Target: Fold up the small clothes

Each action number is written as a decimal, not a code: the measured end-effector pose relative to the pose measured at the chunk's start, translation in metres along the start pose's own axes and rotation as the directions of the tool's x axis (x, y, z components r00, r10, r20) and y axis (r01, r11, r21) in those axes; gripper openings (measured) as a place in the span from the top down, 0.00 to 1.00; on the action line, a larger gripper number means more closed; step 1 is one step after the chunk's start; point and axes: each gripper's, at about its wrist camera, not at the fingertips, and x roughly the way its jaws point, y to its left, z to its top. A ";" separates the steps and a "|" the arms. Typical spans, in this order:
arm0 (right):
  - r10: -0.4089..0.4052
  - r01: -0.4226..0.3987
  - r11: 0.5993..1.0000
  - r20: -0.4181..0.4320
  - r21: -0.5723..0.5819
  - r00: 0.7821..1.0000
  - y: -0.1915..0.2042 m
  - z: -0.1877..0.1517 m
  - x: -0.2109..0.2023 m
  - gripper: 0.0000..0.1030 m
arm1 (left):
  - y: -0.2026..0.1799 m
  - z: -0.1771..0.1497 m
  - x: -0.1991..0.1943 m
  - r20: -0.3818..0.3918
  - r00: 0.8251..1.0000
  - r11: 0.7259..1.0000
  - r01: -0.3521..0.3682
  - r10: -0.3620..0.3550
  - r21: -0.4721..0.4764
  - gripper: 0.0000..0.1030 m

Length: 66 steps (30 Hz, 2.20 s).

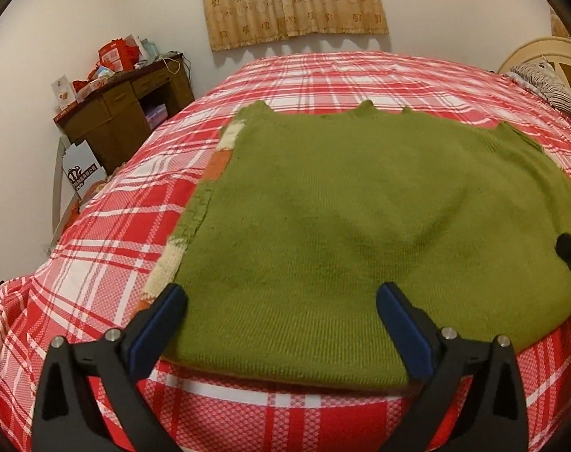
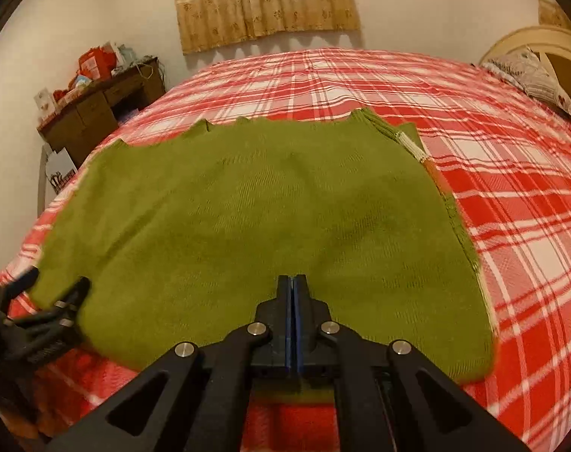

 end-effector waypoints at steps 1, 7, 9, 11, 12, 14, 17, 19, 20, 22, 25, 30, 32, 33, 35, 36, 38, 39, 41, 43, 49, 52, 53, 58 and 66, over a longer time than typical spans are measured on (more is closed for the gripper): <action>0.042 -0.042 0.999 0.026 0.018 0.999 0.002 -0.001 -0.007 0.98 | 0.000 0.000 0.000 0.000 1.000 1.000 0.001 -0.001 0.000 0.00; 0.120 -0.121 0.992 0.026 0.032 0.992 0.024 -0.007 -0.009 0.37 | 0.001 -0.001 0.000 -0.007 1.000 1.000 0.021 -0.021 -0.014 0.00; 0.105 -0.106 0.994 0.042 0.012 0.994 0.029 -0.014 -0.004 0.34 | 0.001 -0.001 0.000 -0.006 1.000 1.000 0.021 -0.021 -0.014 0.00; 0.071 -0.070 0.997 0.038 -0.025 0.997 0.033 -0.023 0.003 0.33 | 0.001 -0.001 0.000 -0.006 1.000 1.000 0.022 -0.023 -0.016 0.00; 0.058 -0.056 0.998 0.049 -0.037 0.997 0.035 -0.024 0.002 0.34 | 0.001 -0.001 0.000 -0.006 1.000 1.000 0.025 -0.025 -0.017 0.00; 0.020 -0.017 0.998 0.050 -0.061 0.999 0.041 -0.025 0.002 0.33 | 0.004 -0.001 0.000 -0.008 0.999 0.999 0.040 -0.040 -0.028 0.00; -0.004 0.008 0.996 0.051 -0.084 0.999 0.046 -0.026 0.004 0.32 | 0.014 -0.003 -0.002 -0.007 0.996 0.994 0.087 -0.088 -0.068 0.00; 0.010 -0.005 0.997 0.055 -0.080 0.998 0.044 -0.026 0.003 0.31 | 0.020 -0.006 -0.007 -0.002 0.995 0.990 0.094 -0.095 -0.104 0.00; 0.019 -0.014 0.997 0.058 -0.074 0.998 0.043 -0.026 0.003 0.31 | 0.026 -0.011 -0.013 0.008 0.995 0.985 0.101 -0.101 -0.137 0.00; 0.037 -0.033 0.998 0.064 -0.060 0.997 0.038 -0.026 0.002 0.31 | 0.035 -0.021 -0.024 0.024 0.993 0.973 0.119 -0.117 -0.197 0.00; 0.056 -0.053 0.998 0.069 -0.046 0.996 0.035 -0.027 0.001 0.31 | 0.058 -0.043 -0.035 0.024 0.990 0.924 0.136 -0.136 -0.357 0.00; 0.054 -0.051 0.998 0.071 -0.049 0.996 0.038 -0.027 0.001 0.31 | 0.067 -0.037 -0.027 0.055 0.982 0.879 0.187 -0.181 -0.440 0.00; 0.056 -0.053 0.997 0.073 -0.048 0.996 0.037 -0.027 0.001 0.31 | 0.064 -0.023 -0.014 0.057 0.974 0.864 0.222 -0.220 -0.451 0.00; 0.058 -0.055 0.997 0.074 -0.047 0.996 0.036 -0.027 0.001 0.31 | 0.064 -0.018 -0.010 0.067 0.971 0.858 0.236 -0.231 -0.457 0.00; 0.061 -0.058 0.997 0.075 -0.045 0.995 0.036 -0.028 0.001 0.31 | 0.062 -0.005 0.002 0.072 0.968 0.845 0.245 -0.241 -0.475 0.05; 0.063 -0.060 0.997 0.076 -0.044 0.995 0.036 -0.028 0.001 0.31 | 0.063 0.002 0.007 0.080 0.967 0.835 0.250 -0.243 -0.491 0.13; 0.066 -0.063 0.997 0.079 -0.042 0.995 0.035 -0.028 0.000 0.31 | 0.065 0.011 0.013 0.088 0.956 0.820 0.286 -0.280 -0.496 0.47; 0.068 -0.064 0.997 0.080 -0.042 0.994 0.035 -0.028 0.000 0.31 | 0.065 0.013 0.014 0.086 0.956 0.824 0.285 -0.280 -0.489 0.50; 0.073 -0.070 0.997 0.078 -0.044 0.994 0.036 -0.027 -0.001 0.36 | 0.065 0.013 0.014 0.084 0.960 0.840 0.274 -0.267 -0.469 0.55; 0.063 -0.059 0.997 0.071 -0.052 0.995 0.038 -0.024 -0.003 0.76 | 0.064 0.008 0.013 0.084 0.961 0.851 0.272 -0.263 -0.448 0.55; 0.165 -0.159 0.983 0.068 -0.094 0.984 0.072 -0.010 -0.004 0.80 | 0.072 0.001 0.015 0.082 0.960 0.836 0.275 -0.269 -0.475 0.51; 0.199 -0.192 0.972 0.042 -0.136 0.979 0.094 -0.004 0.006 0.80 | 0.067 0.006 0.016 0.077 0.962 0.849 0.268 -0.262 -0.455 0.51; 0.207 -0.203 0.969 0.017 -0.144 0.978 0.099 -0.005 0.013 0.80 | 0.065 0.009 0.017 0.071 0.962 0.858 0.267 -0.263 -0.439 0.52; 0.239 -0.242 0.964 -0.035 -0.108 0.970 0.096 -0.008 0.032 0.80 | 0.062 0.021 0.014 0.078 0.963 0.879 0.268 -0.259 -0.394 0.77; 0.328 -0.329 0.943 0.016 0.048 0.944 0.055 0.005 0.013 0.79 | 0.013 0.039 -0.021 0.220 0.935 0.938 0.314 -0.279 -0.147 0.83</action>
